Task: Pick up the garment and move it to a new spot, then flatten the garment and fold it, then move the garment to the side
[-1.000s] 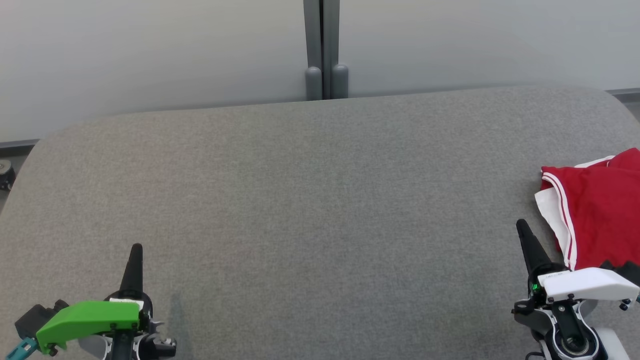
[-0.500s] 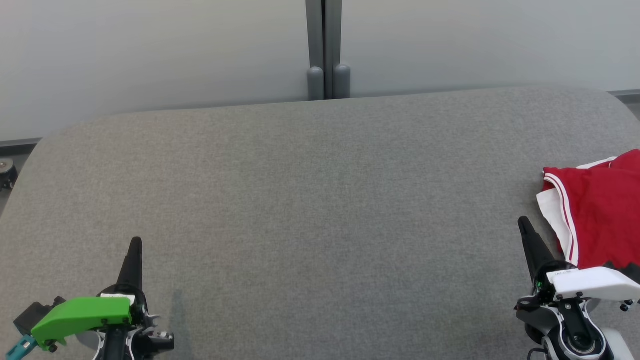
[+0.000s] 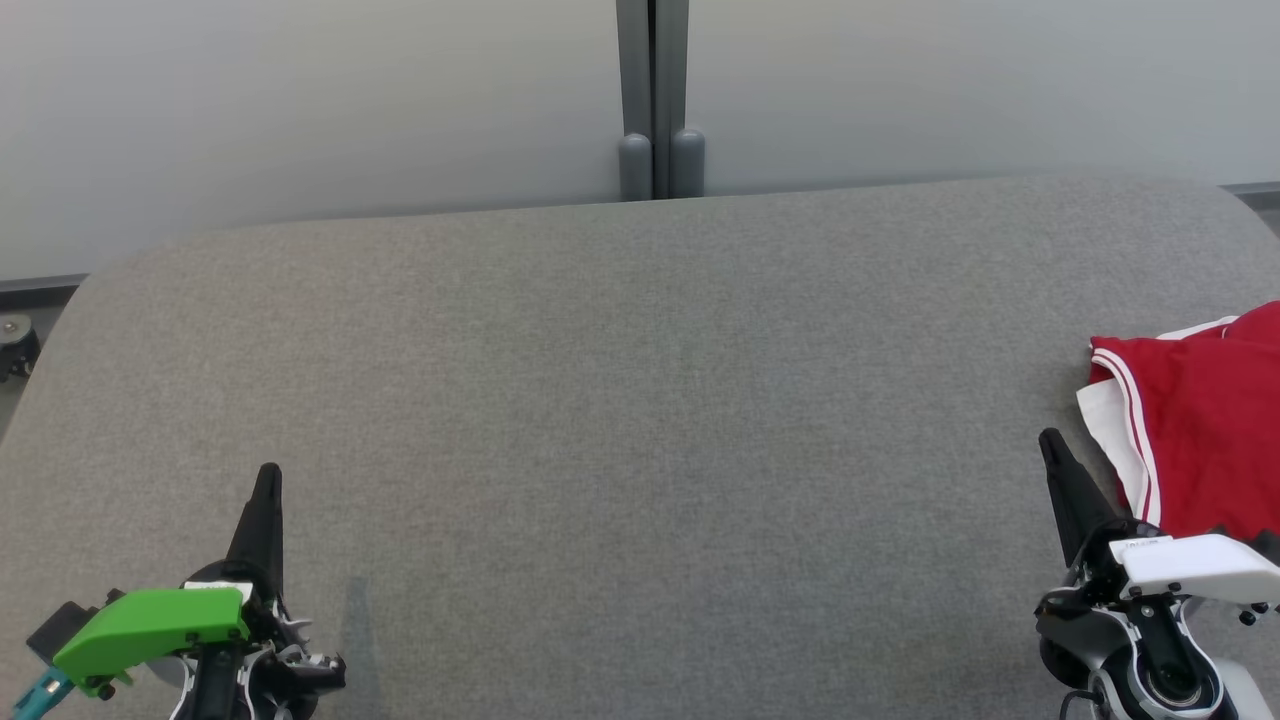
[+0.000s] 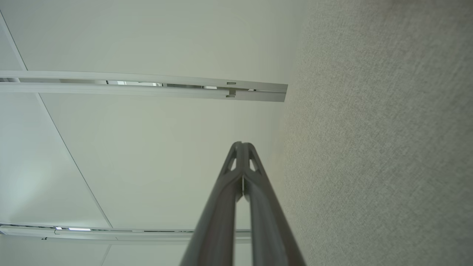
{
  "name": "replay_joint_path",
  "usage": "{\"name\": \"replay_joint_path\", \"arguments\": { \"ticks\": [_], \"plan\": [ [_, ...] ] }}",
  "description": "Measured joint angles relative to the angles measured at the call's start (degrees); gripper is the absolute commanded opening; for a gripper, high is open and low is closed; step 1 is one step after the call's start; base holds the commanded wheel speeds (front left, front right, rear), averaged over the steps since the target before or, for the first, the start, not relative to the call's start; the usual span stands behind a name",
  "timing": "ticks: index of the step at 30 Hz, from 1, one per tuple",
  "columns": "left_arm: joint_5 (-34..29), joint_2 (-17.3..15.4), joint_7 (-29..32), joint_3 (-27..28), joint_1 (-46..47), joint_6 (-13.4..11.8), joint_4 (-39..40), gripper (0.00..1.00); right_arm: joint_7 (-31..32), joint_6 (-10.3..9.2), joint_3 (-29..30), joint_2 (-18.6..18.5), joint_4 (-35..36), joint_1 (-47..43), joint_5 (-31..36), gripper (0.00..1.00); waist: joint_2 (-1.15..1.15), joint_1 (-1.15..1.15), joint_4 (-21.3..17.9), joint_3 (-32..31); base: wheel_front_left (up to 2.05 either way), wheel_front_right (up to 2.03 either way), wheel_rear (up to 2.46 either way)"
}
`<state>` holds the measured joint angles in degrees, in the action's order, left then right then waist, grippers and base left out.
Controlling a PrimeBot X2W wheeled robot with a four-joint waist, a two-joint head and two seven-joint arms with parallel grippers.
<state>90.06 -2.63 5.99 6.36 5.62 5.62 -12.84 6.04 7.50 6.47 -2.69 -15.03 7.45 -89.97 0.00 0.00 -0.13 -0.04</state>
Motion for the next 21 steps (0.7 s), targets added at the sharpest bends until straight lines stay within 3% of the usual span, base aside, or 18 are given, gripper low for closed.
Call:
{"name": "replay_joint_path", "arguments": {
  "ticks": [21],
  "plan": [
    [2.2,0.0,0.5,0.3,0.4,0.2,0.2,0.00,0.6,-0.01,0.2,0.0,0.3,-0.1,-2.3,0.00,0.00,0.00,0.1,0.0,0.00,0.00,0.00]
  ]
}}
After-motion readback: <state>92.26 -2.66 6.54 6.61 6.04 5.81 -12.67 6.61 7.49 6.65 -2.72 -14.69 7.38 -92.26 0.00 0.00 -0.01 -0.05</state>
